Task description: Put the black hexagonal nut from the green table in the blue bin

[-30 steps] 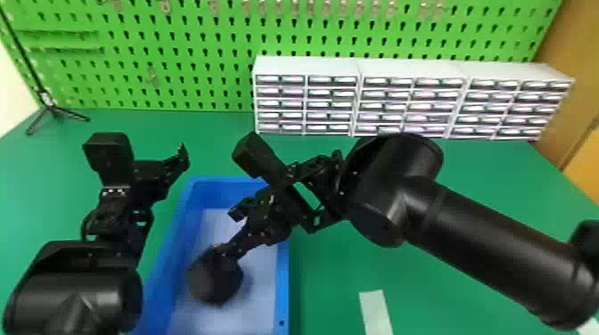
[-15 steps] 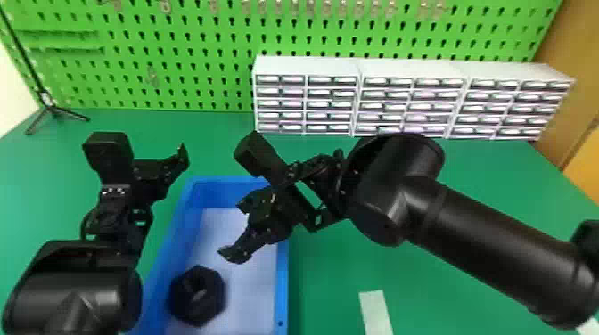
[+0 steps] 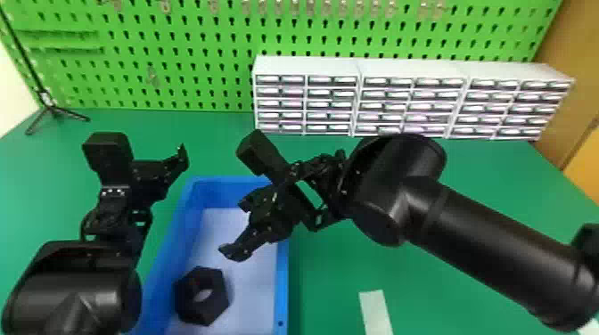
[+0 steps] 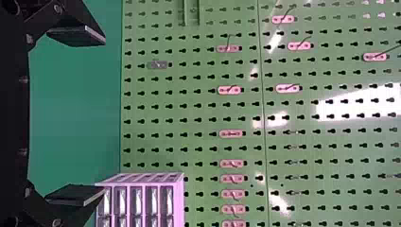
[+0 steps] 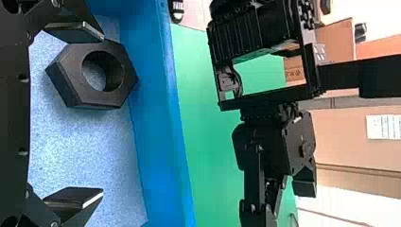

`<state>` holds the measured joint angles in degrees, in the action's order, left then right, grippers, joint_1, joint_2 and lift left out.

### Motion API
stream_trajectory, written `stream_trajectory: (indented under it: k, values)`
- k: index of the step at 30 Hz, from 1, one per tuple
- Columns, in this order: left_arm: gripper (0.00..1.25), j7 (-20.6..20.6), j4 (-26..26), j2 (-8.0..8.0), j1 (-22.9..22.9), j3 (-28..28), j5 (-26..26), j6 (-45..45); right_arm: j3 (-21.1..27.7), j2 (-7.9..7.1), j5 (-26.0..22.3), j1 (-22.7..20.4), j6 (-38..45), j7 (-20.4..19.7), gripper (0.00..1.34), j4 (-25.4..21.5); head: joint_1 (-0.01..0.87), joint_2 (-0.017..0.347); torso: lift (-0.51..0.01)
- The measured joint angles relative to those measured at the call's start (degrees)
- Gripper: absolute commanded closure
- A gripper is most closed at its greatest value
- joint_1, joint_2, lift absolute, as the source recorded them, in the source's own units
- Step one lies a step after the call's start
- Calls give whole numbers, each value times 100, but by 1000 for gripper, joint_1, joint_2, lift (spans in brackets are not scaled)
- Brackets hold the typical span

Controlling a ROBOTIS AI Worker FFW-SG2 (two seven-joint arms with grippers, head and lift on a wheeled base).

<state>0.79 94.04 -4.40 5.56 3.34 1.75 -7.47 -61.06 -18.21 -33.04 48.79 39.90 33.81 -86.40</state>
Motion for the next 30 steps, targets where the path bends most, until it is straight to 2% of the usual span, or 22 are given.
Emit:
stream_trajectory:
  k: [5,15,30]
  values:
    - [170,0,2,0,-9,13,1,0,365,7,170,-150,-5,104,151,4,683,28,-96]
    - [170,0,14,0,-11,15,2,0,1629,162,956,-667,80,497,151,43,683,28,-96]
    - [170,0,37,0,-11,31,5,0,3118,291,1973,-1169,138,688,151,157,683,28,-96]
